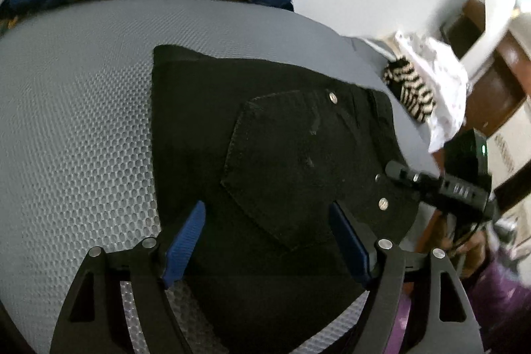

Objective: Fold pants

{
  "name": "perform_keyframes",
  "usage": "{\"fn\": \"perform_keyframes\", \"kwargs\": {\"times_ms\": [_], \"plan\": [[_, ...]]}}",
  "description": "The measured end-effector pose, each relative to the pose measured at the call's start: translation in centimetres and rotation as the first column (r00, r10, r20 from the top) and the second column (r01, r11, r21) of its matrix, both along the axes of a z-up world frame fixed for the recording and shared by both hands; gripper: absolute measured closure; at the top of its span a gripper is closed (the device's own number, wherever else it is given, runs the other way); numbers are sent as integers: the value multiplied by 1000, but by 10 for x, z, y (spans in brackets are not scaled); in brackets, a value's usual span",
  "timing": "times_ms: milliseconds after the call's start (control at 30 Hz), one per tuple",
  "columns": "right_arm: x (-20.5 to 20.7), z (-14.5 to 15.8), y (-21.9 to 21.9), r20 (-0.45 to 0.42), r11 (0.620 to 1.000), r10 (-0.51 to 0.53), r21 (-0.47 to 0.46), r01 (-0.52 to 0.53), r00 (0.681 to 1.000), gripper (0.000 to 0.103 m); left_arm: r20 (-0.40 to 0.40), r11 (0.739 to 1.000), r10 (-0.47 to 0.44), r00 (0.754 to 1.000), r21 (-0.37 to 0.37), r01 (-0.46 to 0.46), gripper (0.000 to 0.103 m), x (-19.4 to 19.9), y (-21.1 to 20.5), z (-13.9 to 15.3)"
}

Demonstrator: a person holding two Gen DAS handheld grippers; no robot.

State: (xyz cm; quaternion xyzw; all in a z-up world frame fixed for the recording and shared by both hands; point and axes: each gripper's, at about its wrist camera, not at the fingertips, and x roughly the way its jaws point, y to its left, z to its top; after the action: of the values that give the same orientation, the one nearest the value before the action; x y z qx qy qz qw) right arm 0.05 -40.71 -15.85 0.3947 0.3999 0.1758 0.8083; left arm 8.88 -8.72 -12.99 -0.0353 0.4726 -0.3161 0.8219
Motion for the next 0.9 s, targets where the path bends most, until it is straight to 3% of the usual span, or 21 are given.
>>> {"fn": "perform_keyframes", "kwargs": {"times_ms": [167,367,633,900], "plan": [[-2,3,6,6,1000,-12,-18,12,1000,89,53,995,4,999,104,-9,26,-7,-14,2],[1,6,10,-10,999,-22,-24,22,1000,87,98,983,47,994,171,-64,25,-9,-9,7],[8,12,21,-27,998,-30,-56,29,999,86,174,966,95,980,222,-133,25,-14,5,16],[11,11,26,-34,998,-37,-61,35,999,85,195,955,112,974,249,-160,25,-15,9,17]]}}
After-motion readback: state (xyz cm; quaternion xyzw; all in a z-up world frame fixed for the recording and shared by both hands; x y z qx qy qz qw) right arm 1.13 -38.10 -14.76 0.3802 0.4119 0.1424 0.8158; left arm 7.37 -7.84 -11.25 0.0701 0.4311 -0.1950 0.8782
